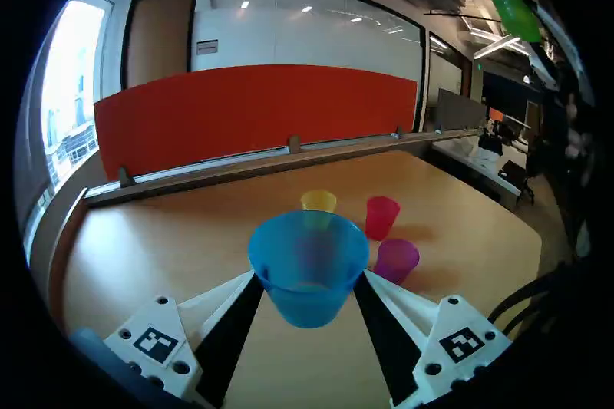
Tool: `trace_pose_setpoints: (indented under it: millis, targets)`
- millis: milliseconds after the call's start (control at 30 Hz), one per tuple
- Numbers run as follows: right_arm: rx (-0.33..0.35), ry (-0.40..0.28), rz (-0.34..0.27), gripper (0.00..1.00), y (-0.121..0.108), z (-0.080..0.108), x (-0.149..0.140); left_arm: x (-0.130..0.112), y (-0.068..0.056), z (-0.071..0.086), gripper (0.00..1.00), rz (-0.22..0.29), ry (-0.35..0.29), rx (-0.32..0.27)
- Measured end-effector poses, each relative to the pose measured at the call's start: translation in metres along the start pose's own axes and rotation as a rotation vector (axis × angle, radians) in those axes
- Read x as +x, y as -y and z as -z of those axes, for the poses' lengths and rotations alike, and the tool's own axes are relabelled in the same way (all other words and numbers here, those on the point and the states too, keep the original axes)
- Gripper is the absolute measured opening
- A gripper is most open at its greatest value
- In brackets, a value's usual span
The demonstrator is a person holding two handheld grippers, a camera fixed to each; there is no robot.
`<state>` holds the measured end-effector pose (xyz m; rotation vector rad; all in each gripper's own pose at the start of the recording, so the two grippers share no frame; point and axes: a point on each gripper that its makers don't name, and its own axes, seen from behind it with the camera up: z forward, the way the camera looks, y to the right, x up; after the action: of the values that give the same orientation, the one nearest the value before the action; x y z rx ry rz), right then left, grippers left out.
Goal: Pour water
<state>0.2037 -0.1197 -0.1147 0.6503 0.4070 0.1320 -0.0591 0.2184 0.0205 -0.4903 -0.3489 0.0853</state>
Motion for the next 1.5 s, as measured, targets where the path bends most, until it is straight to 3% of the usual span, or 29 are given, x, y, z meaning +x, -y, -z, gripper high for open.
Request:
trace_pose_setpoints:
  millis: [300,700,1200,1500]
  targets:
    - [0.002,-0.020,-0.003,0.81,0.004,-0.002,-0.005,-0.043,0.013,-0.015,0.81,0.029,0.042,0.024]
    - [0.000,-0.023,0.003,0.81,0.006,0.001,-0.015,-0.082,0.026,-0.037,0.80,0.046,0.065,0.055]
    - [-0.002,-0.013,0.011,0.81,0.000,0.006,-0.026,-0.111,0.031,-0.073,0.80,0.018,0.135,0.058]
    - [0.002,-0.012,0.014,0.81,0.000,0.004,-0.025,-0.120,0.037,-0.079,0.81,0.030,0.154,0.074]
